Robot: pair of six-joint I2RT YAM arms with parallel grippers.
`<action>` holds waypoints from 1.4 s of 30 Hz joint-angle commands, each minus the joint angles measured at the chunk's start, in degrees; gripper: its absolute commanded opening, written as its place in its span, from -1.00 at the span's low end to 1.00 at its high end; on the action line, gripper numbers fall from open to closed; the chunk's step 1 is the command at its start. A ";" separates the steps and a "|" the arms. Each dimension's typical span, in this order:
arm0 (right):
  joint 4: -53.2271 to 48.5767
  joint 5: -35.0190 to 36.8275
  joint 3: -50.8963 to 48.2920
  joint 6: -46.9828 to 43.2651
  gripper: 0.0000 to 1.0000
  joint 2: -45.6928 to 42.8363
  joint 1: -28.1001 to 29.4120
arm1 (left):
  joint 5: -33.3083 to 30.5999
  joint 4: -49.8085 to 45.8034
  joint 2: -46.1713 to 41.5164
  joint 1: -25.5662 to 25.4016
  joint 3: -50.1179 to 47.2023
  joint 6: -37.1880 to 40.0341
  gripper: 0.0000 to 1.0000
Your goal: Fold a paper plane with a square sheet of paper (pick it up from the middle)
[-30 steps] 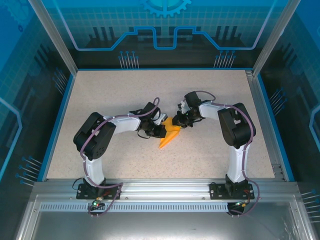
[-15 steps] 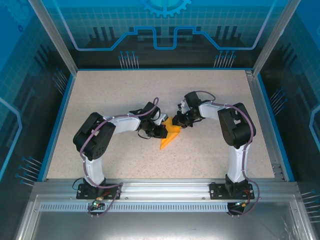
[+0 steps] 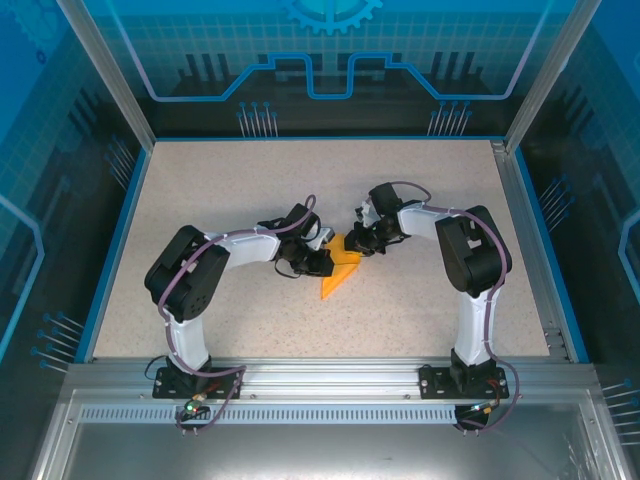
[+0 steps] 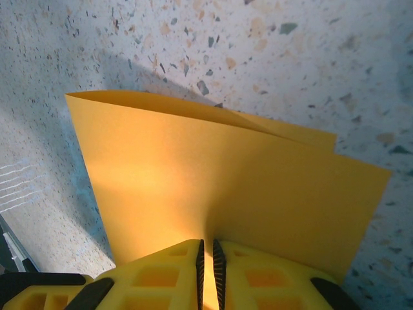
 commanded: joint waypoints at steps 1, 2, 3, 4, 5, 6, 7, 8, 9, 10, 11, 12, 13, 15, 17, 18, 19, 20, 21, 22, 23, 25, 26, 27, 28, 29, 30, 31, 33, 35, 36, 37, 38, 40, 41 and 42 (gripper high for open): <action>-3.56 4.26 -1.68 -0.24 -0.67 2.23 0.74 | -1.15 -1.33 -1.20 0.61 -0.39 -1.34 -0.80; -3.56 4.34 -1.68 -0.23 -0.67 2.23 0.68 | -1.29 -1.36 -1.12 0.66 -0.22 -1.26 -0.81; -3.56 4.28 -1.67 -0.24 -0.67 2.23 0.65 | -1.53 -1.72 -0.97 0.66 0.08 -1.10 -0.81; -3.62 4.37 -1.62 -0.24 -0.67 2.22 0.62 | -1.80 -2.08 -0.86 0.59 0.22 -1.09 -0.81; -3.65 4.37 -1.60 -0.28 -0.67 2.21 0.69 | -2.01 -2.11 -0.86 0.61 0.08 -1.04 -0.81; -3.60 4.40 -1.59 -0.24 -0.67 2.23 0.62 | -2.08 -1.89 -0.74 0.64 -0.08 -1.09 -0.81; -3.56 4.37 -1.66 -0.14 -0.67 2.25 0.63 | -2.12 -1.69 -0.65 0.61 -0.12 -1.07 -0.80; -3.31 4.29 -1.68 -0.07 -0.67 2.23 0.62 | -1.99 -1.46 -0.44 0.67 -0.14 -0.99 -0.81; -3.20 4.22 -1.76 0.02 -0.67 2.28 0.65 | -1.70 -1.11 -0.30 0.67 -0.08 -0.88 -0.80; -3.13 4.12 -1.77 0.07 -0.67 2.31 0.65 | -1.49 -0.89 -0.18 0.63 0.04 -0.75 -0.80; -3.13 4.15 -1.77 0.03 -0.67 2.41 0.62 | -1.27 -0.64 -0.15 0.63 0.11 -0.71 -0.80; -3.12 4.11 -1.77 0.03 -0.67 2.41 0.62 | -1.19 -0.48 -0.17 0.67 0.22 -0.57 -0.80; -3.13 4.10 -1.85 0.03 -0.67 2.41 0.68 | -1.28 -0.52 -0.08 0.64 0.36 -0.54 -0.80; -3.18 4.17 -1.94 0.03 -0.67 2.48 0.66 | -1.38 -1.08 0.39 0.60 0.75 -0.29 -0.81; -3.28 4.19 -1.86 -0.06 -0.67 2.43 0.63 | -1.38 -0.97 0.78 0.60 0.67 -0.38 -0.80; -3.35 4.19 -1.86 -0.14 -0.66 2.41 0.69 | -1.44 -0.94 0.97 0.59 0.58 -0.46 -0.81; -3.39 4.19 -1.86 -0.15 -0.67 2.41 0.60 | -1.55 -0.97 1.12 0.59 0.49 -0.61 -0.81; -3.36 4.19 -1.86 -0.15 -0.67 2.33 0.64 | -1.55 -0.66 1.31 0.66 0.32 -0.67 -0.81; -3.30 4.10 -1.86 -0.15 -0.66 2.32 0.66 | -1.46 -0.45 1.56 0.63 0.07 -0.68 -0.81; -3.20 3.91 -1.86 -0.06 -0.66 2.32 0.69 | -1.38 -0.31 1.75 0.64 -0.03 -0.70 -0.81; -3.08 3.84 -1.86 0.03 -0.66 2.32 0.66 | -1.42 -0.16 2.01 0.68 -0.17 -0.64 -0.81; -2.82 3.69 -1.92 0.28 -0.66 2.23 0.68 | -1.47 0.45 2.36 0.65 -0.59 -0.56 -0.81; -2.68 3.60 -1.94 0.45 -0.66 2.15 0.68 | -1.47 0.70 2.51 0.60 -0.73 -0.44 -0.81; -2.58 3.67 -1.94 0.60 -0.66 2.01 0.71 | -1.47 0.74 2.69 0.60 -0.75 -0.30 -0.82; -2.44 3.67 -1.99 0.77 -0.65 1.89 0.62 | -1.62 0.75 2.86 0.59 -0.83 -0.21 -0.82; -2.22 3.68 -2.07 0.95 -0.65 1.51 0.61 | -1.90 0.60 2.93 0.63 -0.95 -0.25 -0.82; -2.05 3.60 -2.20 1.14 -0.65 1.30 0.61 | -2.00 0.77 3.03 0.67 -1.07 -0.20 -0.82; -1.61 3.30 -2.36 1.41 -0.64 0.79 0.46 | -1.82 0.80 3.04 0.66 -1.18 -0.24 -0.82; -0.97 2.71 -2.47 2.07 -0.63 -0.44 0.12 | -1.81 0.79 3.15 0.60 -1.27 -0.07 -0.82; -0.26 2.51 -3.03 2.93 -0.59 -2.51 -0.59 | -1.74 0.77 3.04 0.67 -1.43 0.20 -0.83; 0.11 2.43 -3.44 3.30 -0.57 -3.97 -1.08 | -1.78 0.72 3.00 0.67 -1.39 0.41 -0.83; 0.82 2.44 -4.18 3.73 -0.55 -5.48 -1.59 | -1.82 0.55 3.07 0.65 -1.36 0.56 -0.84; 1.52 2.43 -5.06 4.14 -0.51 -7.43 -2.25 | -1.82 0.61 3.15 0.66 -1.40 0.74 -0.83; 3.06 2.75 -7.22 4.80 -0.44 -10.80 -3.21 | -1.55 0.62 3.24 0.65 -1.29 0.86 -0.84; 3.93 3.12 -8.67 5.14 -0.42 -12.97 -3.70 | -1.39 0.65 3.34 0.66 -1.22 0.93 -0.84; 4.97 3.38 -10.09 5.45 -0.42 -14.69 -4.06 | -1.38 0.60 3.40 0.67 -1.16 0.97 -0.84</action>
